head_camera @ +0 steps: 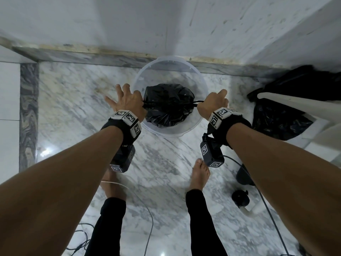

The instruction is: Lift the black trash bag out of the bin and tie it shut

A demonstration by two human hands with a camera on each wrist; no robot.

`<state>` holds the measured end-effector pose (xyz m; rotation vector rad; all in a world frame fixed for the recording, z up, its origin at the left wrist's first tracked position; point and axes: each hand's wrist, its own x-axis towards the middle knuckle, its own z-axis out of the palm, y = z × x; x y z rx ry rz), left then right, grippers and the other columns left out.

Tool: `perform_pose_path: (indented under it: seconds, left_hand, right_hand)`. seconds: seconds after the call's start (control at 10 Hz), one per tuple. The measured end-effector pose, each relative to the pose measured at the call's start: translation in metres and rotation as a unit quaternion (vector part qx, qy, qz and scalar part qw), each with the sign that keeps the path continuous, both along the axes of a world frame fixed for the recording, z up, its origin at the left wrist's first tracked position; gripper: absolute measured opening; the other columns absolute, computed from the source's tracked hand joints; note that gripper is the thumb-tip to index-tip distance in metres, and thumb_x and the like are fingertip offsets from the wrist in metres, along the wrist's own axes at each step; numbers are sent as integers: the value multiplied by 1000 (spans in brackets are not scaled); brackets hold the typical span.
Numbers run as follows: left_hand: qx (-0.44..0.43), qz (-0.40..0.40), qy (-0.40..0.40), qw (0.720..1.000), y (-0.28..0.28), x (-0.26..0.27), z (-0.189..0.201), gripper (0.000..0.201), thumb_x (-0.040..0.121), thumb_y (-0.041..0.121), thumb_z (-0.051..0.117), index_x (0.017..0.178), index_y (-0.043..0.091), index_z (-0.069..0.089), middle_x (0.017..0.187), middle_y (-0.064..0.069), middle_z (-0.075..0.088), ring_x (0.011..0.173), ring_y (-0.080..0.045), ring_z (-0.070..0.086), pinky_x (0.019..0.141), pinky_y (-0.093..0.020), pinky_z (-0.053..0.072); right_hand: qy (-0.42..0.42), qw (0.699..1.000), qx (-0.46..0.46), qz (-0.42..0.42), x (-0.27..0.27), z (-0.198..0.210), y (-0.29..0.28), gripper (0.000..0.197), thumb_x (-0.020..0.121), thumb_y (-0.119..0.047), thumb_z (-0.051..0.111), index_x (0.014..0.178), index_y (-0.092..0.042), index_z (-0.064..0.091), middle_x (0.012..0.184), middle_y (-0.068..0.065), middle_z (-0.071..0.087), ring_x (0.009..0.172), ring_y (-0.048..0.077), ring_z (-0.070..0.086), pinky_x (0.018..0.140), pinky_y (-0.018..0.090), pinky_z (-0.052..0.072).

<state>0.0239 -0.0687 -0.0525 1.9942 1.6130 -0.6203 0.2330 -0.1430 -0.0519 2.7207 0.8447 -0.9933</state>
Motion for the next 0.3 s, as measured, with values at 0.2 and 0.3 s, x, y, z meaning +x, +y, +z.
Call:
perform_pose_path:
  seconds: [0.2,0.3]
  left_hand:
    - [10,-2,-59,998,8,-13,13,43,88,33,48,128,18,49,150,-10,31,144,-27,19,112,-64,13]
    - [12,-4,-61,998,8,-17,21,55,88,38,49,139,19,38,154,-10,26,146,-26,15,113,-63,12]
  right_hand:
    - [70,997,19,22,2,12,-1,14,80,-18,47,86,-5,50,123,18,39,89,36,49,85,44,49]
    - [77,996,36,29,0,24,0,26,80,-20,46,99,-4,53,124,18,41,91,37,50,86,43,49]
